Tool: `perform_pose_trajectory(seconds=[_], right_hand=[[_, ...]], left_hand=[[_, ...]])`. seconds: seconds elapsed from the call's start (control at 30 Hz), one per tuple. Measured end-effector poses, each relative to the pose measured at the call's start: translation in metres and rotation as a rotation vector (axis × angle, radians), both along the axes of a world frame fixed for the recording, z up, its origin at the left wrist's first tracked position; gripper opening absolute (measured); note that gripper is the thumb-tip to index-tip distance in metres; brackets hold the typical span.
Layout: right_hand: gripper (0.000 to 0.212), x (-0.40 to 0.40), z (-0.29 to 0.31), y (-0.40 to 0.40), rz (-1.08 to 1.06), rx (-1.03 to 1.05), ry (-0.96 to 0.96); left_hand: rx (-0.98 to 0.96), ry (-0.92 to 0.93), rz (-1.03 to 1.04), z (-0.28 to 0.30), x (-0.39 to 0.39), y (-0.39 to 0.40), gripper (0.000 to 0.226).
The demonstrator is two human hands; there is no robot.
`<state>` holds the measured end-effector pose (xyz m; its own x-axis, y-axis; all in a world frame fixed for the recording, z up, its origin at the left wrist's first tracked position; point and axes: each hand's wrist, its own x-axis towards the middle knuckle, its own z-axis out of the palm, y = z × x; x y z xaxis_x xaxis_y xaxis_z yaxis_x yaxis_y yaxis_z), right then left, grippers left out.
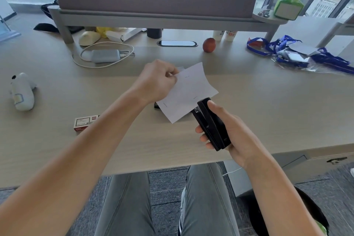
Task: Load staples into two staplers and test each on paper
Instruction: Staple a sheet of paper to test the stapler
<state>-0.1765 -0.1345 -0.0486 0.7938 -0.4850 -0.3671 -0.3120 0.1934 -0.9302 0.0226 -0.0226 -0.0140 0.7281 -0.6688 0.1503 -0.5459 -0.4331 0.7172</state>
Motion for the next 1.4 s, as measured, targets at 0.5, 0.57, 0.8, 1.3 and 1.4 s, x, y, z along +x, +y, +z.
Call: perform_pose_trajectory(seconds=[0.5, 0.57, 0.8, 1.3, 1.4], right_hand=[[0.052, -0.004, 0.004, -0.002, 0.043, 0.016, 0.028], [0.053, -0.004, 0.003, 0.000, 0.058, -0.004, 0.038], [0.055, -0.002, 0.001, 0.001, 0.078, 0.000, 0.056], [0.055, 0.006, -0.014, 0.005, 0.005, 0.024, -0.069], [0.058, 0.007, -0.014, 0.006, -0.040, 0.016, -0.090]], left_hand=[[0.042, -0.085, 0.035, 0.003, -0.007, 0.001, 0.028], [0.034, -0.088, 0.024, 0.004, -0.009, 0.000, 0.026], [-0.021, -0.012, -0.041, 0.011, -0.016, 0.000, 0.022], [-0.156, 0.272, 0.008, -0.001, -0.015, 0.000, 0.012], [-0.342, 0.516, 0.157, -0.010, -0.027, 0.009, 0.024]])
